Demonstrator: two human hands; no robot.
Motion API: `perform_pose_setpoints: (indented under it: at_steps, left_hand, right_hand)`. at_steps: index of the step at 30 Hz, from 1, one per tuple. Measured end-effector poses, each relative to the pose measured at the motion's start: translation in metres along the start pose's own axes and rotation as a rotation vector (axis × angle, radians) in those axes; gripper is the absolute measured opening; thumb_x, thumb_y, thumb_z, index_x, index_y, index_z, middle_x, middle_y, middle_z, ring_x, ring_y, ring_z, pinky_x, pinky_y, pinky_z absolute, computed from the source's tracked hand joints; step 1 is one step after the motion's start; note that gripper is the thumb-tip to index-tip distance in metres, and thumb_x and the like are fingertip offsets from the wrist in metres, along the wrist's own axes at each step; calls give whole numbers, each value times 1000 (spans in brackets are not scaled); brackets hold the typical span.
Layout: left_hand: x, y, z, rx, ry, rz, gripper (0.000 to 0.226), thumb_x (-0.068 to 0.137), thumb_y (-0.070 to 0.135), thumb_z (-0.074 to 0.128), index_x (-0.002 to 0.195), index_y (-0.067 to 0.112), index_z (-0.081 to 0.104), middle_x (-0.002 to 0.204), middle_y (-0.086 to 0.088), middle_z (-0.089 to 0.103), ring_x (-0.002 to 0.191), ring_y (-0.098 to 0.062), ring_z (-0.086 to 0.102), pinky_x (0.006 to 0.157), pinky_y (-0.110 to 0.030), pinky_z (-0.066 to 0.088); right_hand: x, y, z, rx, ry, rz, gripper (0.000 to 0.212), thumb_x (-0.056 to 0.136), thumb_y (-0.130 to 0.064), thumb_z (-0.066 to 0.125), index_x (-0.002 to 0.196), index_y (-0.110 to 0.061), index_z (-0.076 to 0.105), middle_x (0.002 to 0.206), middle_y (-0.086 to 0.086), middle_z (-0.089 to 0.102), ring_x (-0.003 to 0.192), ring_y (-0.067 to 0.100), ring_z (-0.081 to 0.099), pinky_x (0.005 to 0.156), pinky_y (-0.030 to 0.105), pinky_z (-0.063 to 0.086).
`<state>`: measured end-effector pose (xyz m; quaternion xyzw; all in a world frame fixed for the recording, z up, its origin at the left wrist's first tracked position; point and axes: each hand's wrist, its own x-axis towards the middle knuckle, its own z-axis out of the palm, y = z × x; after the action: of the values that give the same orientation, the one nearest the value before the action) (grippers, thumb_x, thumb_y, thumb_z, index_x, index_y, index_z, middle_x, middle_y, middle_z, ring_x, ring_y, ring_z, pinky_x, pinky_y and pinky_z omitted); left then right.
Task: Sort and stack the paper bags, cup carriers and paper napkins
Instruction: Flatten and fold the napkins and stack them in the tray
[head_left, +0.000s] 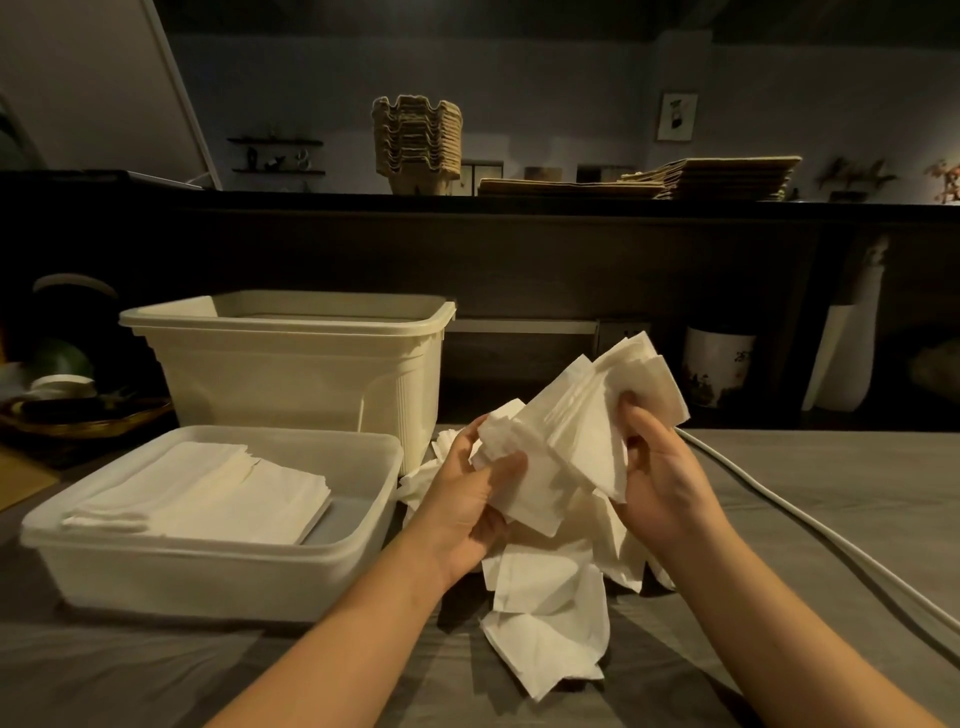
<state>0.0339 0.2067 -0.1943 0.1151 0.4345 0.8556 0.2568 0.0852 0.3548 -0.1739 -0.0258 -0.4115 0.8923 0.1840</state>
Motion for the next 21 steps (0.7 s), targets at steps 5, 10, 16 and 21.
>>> perform_pose_setpoints:
  at_steps: [5, 10, 16, 21]
  left_hand:
    - [0, 0, 1, -12, -16, 29, 60, 76, -1, 65, 126, 30, 49, 112, -9, 61, 99, -31, 61, 72, -47, 56]
    - [0, 0, 1, 70, -21, 102, 55, 82, 1, 63, 124, 34, 49, 116, -7, 59, 102, -29, 59, 75, -46, 56]
    - [1, -1, -1, 93, -22, 99, 53, 83, 2, 62, 125, 33, 48, 117, -8, 58, 108, -30, 56, 81, -45, 54]
    - [2, -1, -4, 91, -7, 108, 57, 82, 3, 63, 129, 31, 44, 116, -7, 60, 107, -30, 57, 74, -44, 56]
  right_hand:
    - [0, 0, 2, -67, -26, -39, 21, 95, -12, 45, 113, -15, 55, 94, 6, 60, 89, 20, 59, 74, 39, 51]
    - [-1, 2, 3, -111, -40, -31, 28, 94, -11, 48, 121, -10, 53, 95, 8, 63, 87, 21, 62, 78, 40, 53]
    - [3, -3, -4, 47, 20, -44, 39, 95, -21, 49, 133, -12, 47, 99, 4, 62, 90, 18, 62, 74, 38, 53]
    - [1, -11, -6, 220, 12, -4, 36, 92, -30, 50, 124, -14, 54, 88, 3, 71, 74, 16, 71, 53, 31, 57]
